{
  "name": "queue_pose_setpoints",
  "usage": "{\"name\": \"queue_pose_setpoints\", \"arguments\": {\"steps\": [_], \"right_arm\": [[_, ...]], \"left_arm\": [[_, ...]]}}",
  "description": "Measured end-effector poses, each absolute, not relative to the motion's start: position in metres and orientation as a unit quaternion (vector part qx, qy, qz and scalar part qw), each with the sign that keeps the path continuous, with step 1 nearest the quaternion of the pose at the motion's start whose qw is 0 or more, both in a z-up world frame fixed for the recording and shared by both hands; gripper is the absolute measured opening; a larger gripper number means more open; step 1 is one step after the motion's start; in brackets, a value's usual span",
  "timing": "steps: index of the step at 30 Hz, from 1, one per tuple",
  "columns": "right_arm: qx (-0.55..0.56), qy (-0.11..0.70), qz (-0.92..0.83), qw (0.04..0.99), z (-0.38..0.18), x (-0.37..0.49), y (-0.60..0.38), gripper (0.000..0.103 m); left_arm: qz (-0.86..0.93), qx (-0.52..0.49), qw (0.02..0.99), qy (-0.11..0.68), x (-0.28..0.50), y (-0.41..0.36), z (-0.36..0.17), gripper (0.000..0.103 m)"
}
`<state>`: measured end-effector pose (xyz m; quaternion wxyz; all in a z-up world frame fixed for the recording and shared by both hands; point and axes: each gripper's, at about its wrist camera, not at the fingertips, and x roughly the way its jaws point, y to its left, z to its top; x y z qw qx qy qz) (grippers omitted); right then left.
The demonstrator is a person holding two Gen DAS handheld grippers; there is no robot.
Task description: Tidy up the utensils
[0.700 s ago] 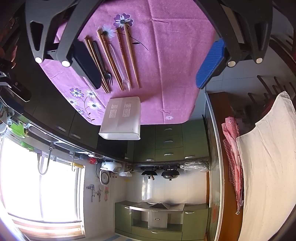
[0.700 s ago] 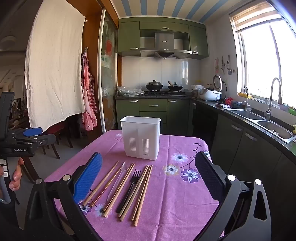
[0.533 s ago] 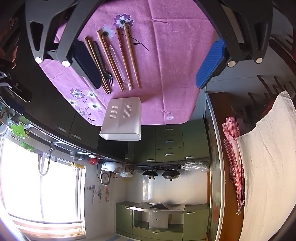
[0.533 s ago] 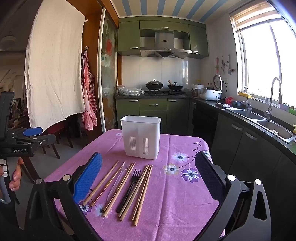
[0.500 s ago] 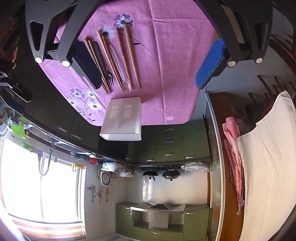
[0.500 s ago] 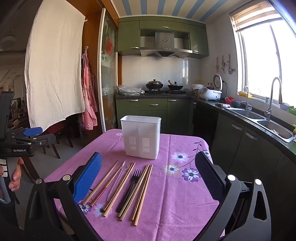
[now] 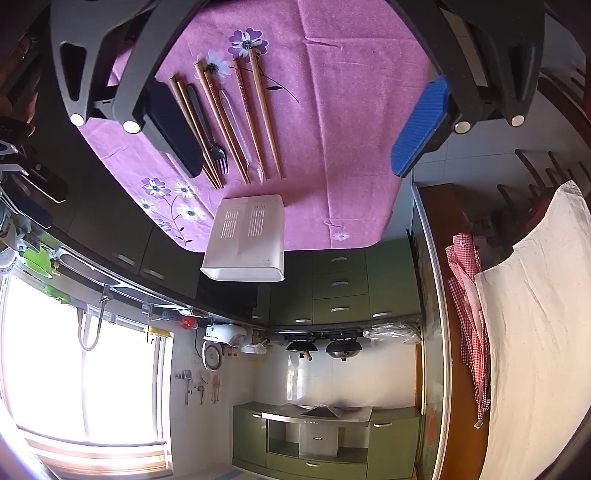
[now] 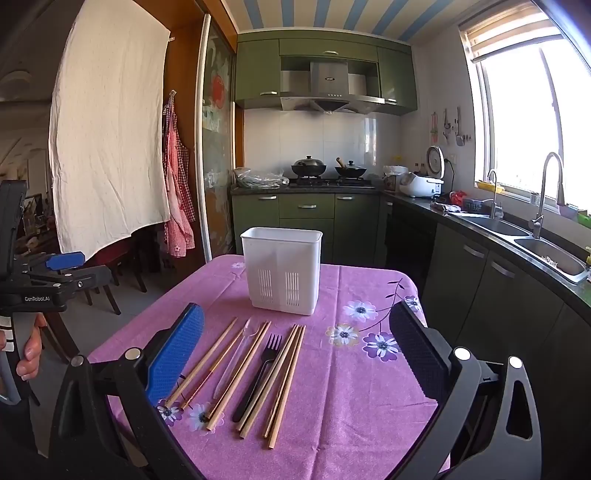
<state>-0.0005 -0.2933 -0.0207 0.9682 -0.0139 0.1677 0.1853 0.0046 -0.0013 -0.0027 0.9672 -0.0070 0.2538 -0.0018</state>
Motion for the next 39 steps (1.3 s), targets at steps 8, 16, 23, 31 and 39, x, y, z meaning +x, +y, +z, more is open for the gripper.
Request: {"name": "queue_pose_setpoints", "arguments": {"steps": [8, 16, 23, 31, 39], "right_arm": [[-0.014, 0.169, 0.185, 0.968, -0.0210, -0.0007, -0.2917, 0.099], [-0.013, 0.172, 0.188, 0.967, -0.0242, 0.0033, -0.2907, 0.099], [-0.013, 0.174, 0.188, 0.967, -0.0258, 0.0046, -0.2908, 0.099], [-0.014, 0.175, 0.188, 0.966, -0.0256, 0.0050, -0.2902, 0.099], [-0.014, 0.176, 0.188, 0.966, -0.0270, 0.0069, -0.2891, 0.099]], "left_arm": [[-0.001, -0.007, 0.967, 0.254, 0.0049, -0.0023, -0.0022, 0.097], [-0.001, -0.007, 0.967, 0.254, 0.0034, -0.0052, -0.0047, 0.097], [-0.003, -0.007, 0.967, 0.255, 0.0025, -0.0052, -0.0059, 0.097], [-0.003, -0.007, 0.967, 0.255, 0.0030, -0.0052, -0.0063, 0.097], [-0.004, -0.007, 0.966, 0.257, 0.0021, -0.0069, -0.0091, 0.097]]}}
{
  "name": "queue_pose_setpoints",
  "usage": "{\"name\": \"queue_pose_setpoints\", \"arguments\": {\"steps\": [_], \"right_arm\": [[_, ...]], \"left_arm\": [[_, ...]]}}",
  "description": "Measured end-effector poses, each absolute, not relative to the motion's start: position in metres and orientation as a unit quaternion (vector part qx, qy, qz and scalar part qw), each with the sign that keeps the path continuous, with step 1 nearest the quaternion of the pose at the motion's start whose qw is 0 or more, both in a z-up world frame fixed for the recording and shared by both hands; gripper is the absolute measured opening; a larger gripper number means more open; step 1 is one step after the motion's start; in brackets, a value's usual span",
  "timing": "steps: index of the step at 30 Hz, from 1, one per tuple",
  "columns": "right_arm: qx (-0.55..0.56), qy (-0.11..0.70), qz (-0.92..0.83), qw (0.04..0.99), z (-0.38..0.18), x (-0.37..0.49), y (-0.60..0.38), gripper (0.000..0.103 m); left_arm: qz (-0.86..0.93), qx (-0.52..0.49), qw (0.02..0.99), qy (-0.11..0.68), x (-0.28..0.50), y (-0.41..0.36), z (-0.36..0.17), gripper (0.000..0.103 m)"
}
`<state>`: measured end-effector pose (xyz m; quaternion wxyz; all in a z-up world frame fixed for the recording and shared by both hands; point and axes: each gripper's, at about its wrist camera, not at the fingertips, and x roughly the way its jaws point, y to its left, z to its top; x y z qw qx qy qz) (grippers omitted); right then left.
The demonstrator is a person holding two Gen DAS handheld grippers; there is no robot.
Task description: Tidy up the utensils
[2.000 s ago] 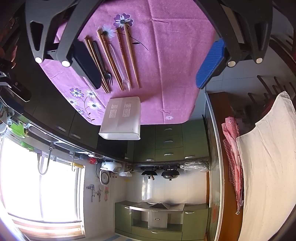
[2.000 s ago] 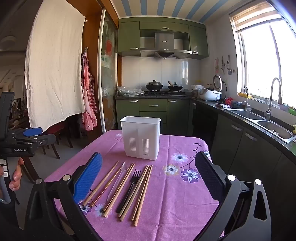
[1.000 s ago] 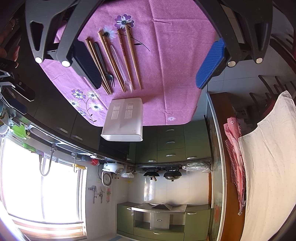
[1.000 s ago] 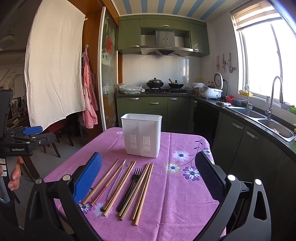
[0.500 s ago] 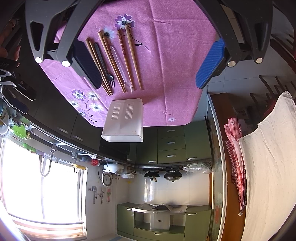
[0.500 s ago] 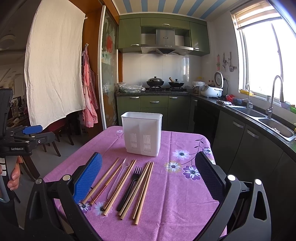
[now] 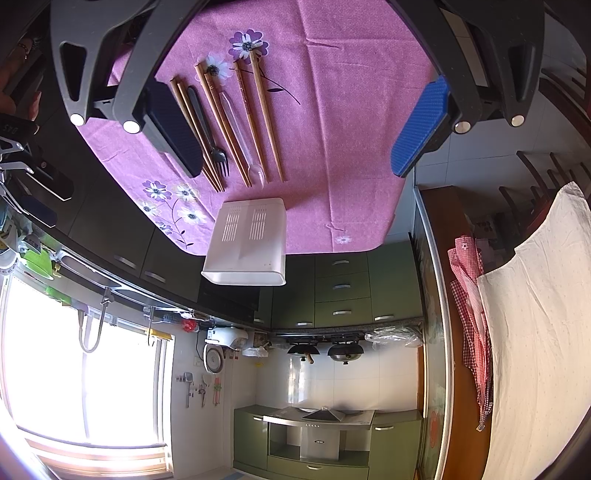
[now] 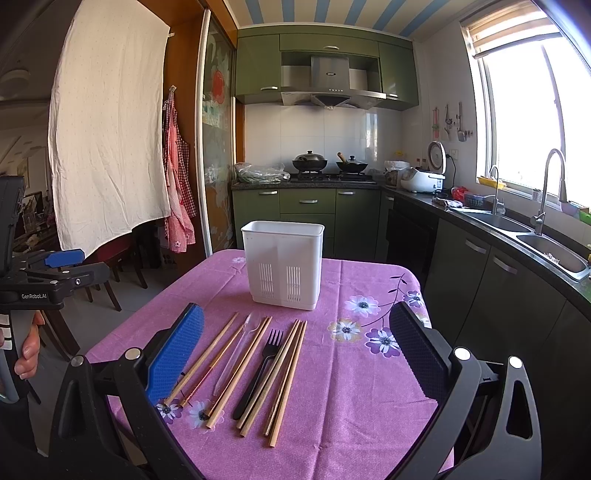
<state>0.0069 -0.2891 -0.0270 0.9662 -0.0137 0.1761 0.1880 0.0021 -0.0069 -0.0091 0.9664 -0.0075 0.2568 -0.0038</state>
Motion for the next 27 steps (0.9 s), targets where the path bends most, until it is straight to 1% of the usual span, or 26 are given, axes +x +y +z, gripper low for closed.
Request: {"name": "queue_pose_setpoints", "arguments": {"steps": [27], "right_arm": [[-0.013, 0.182, 0.189, 0.965, -0.038, 0.010, -0.289, 0.099]], "left_arm": [[-0.005, -0.008, 0.966, 0.260, 0.002, -0.006, -0.012, 0.097]]}}
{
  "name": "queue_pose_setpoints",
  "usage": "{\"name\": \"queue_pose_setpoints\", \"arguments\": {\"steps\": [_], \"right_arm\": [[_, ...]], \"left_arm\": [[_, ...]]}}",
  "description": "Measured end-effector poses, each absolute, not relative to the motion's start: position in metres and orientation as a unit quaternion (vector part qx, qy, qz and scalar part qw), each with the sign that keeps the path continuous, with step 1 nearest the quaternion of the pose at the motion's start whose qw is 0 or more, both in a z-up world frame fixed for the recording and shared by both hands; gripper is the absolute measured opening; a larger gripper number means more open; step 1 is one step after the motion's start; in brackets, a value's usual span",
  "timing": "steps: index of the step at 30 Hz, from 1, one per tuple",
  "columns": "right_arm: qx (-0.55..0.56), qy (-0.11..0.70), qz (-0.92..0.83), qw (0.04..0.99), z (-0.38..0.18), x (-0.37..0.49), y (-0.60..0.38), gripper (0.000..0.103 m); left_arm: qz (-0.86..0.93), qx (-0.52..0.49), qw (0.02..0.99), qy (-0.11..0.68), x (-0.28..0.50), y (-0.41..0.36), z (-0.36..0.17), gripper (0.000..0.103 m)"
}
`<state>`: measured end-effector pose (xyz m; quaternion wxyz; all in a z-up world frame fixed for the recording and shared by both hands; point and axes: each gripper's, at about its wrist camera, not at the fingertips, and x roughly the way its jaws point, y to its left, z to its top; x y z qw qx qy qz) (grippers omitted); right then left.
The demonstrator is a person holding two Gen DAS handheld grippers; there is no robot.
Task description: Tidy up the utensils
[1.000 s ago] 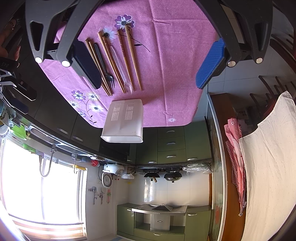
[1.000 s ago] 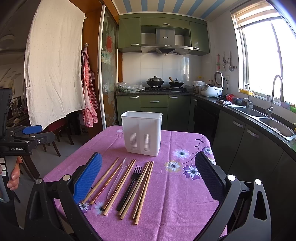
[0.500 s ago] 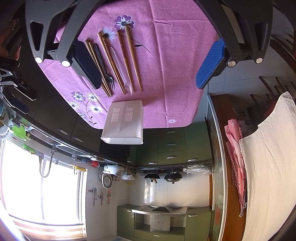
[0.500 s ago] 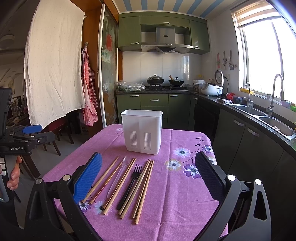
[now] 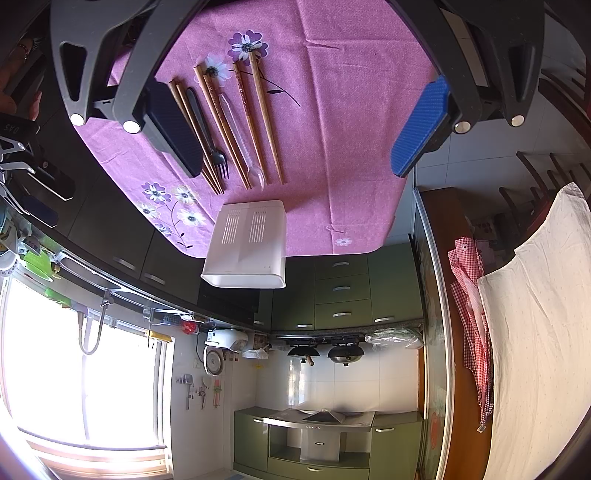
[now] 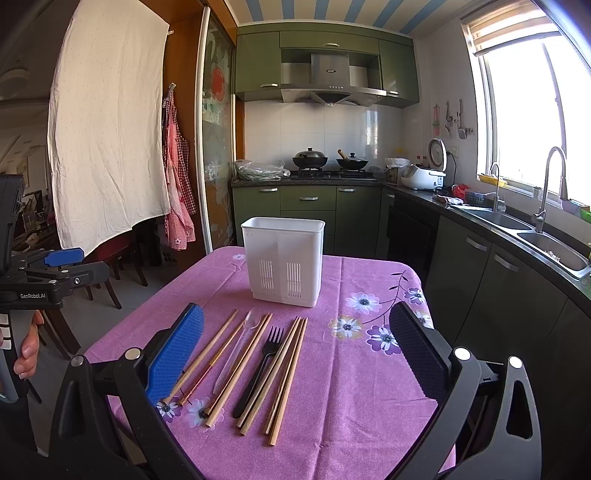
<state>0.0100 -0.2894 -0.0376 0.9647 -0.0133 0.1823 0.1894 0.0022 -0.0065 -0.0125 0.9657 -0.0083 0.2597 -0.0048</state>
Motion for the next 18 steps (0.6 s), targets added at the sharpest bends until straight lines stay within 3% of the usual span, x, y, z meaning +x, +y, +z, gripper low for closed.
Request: {"name": "queue_pose_setpoints", "arguments": {"steps": [10, 18], "right_arm": [[-0.017, 0.196, 0.187, 0.962, -0.037, 0.016, -0.291, 0.099], [0.000, 0.310, 0.178, 0.934, -0.060, 0.081, -0.307, 0.099]], "left_arm": [[-0.005, -0.006, 0.964, 0.265, 0.005, -0.006, -0.020, 0.097], [-0.010, 0.012, 0.940, 0.340, 0.057, -0.018, -0.047, 0.097]]}}
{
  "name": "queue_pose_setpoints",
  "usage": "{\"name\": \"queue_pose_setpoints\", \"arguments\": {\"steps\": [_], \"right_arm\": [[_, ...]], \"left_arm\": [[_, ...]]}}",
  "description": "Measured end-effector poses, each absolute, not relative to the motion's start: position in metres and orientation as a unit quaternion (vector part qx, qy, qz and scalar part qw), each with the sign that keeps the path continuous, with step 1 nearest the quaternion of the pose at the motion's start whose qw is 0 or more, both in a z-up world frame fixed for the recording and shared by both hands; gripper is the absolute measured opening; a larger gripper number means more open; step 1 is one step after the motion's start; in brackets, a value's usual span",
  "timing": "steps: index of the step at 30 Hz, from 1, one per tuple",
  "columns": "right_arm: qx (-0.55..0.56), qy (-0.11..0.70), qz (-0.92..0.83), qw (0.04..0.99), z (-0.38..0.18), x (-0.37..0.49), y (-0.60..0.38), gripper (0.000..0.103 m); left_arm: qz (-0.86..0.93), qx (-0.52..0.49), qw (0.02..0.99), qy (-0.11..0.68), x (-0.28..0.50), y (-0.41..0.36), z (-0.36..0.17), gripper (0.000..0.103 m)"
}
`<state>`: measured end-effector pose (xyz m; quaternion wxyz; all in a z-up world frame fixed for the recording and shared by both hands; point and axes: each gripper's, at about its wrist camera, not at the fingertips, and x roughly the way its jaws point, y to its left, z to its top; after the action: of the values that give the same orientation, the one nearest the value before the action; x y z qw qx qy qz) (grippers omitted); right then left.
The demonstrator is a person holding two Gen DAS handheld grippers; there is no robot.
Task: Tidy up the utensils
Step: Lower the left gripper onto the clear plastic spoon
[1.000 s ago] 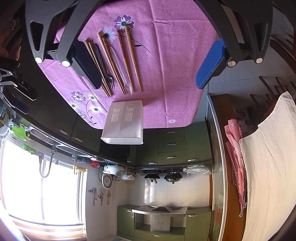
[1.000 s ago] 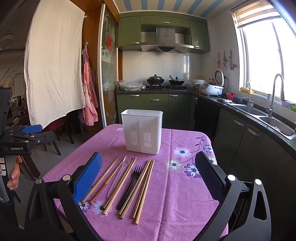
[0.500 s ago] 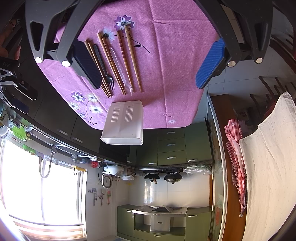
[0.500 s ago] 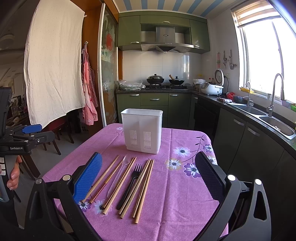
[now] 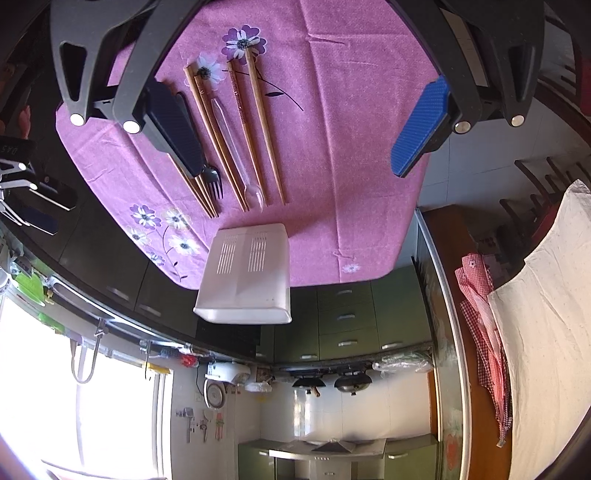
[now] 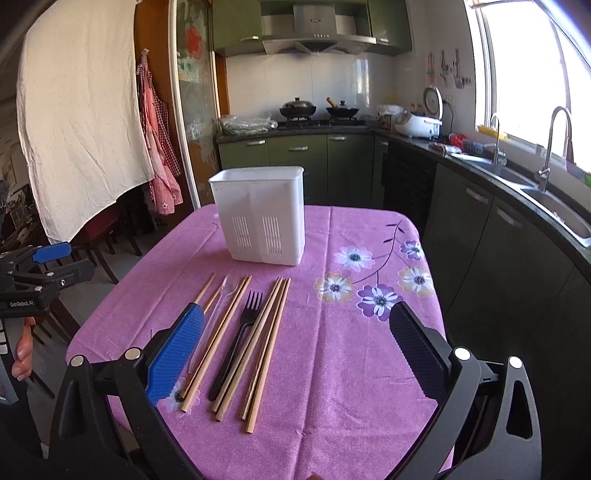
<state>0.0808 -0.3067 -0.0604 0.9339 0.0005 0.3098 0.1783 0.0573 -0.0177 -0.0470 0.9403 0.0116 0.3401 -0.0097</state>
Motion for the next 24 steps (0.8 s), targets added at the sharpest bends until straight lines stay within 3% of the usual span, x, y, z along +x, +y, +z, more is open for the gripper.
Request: {"name": "queue_pose_setpoints", "arguments": {"steps": [12, 14, 16, 21, 22, 24], "right_arm": [[-0.034, 0.470, 0.175, 0.865, -0.104, 0.183, -0.302, 0.099], [-0.027, 0.476, 0.181, 0.860, -0.108, 0.189, -0.301, 0.098], [-0.027, 0.482, 0.183, 0.856, -0.111, 0.194, -0.300, 0.094], [-0.026, 0.490, 0.177, 0.853, -0.118, 0.202, -0.300, 0.066], [-0.027, 0.491, 0.178, 0.852, -0.119, 0.202, -0.300, 0.064], [-0.030, 0.493, 0.181, 0.851, -0.121, 0.202, -0.300, 0.061]], "left_arm": [[-0.065, -0.030, 0.853, 0.517, 0.169, -0.049, -0.108, 0.094], [-0.066, -0.025, 0.842, 0.535, 0.179, -0.056, -0.115, 0.078], [-0.068, -0.028, 0.831, 0.552, 0.190, -0.061, -0.122, 0.070], [-0.067, -0.034, 0.813, 0.578, 0.209, -0.070, -0.135, 0.045], [-0.066, -0.033, 0.810, 0.582, 0.212, -0.072, -0.138, 0.038], [-0.062, -0.030, 0.805, 0.590, 0.217, -0.075, -0.142, 0.034]]}}
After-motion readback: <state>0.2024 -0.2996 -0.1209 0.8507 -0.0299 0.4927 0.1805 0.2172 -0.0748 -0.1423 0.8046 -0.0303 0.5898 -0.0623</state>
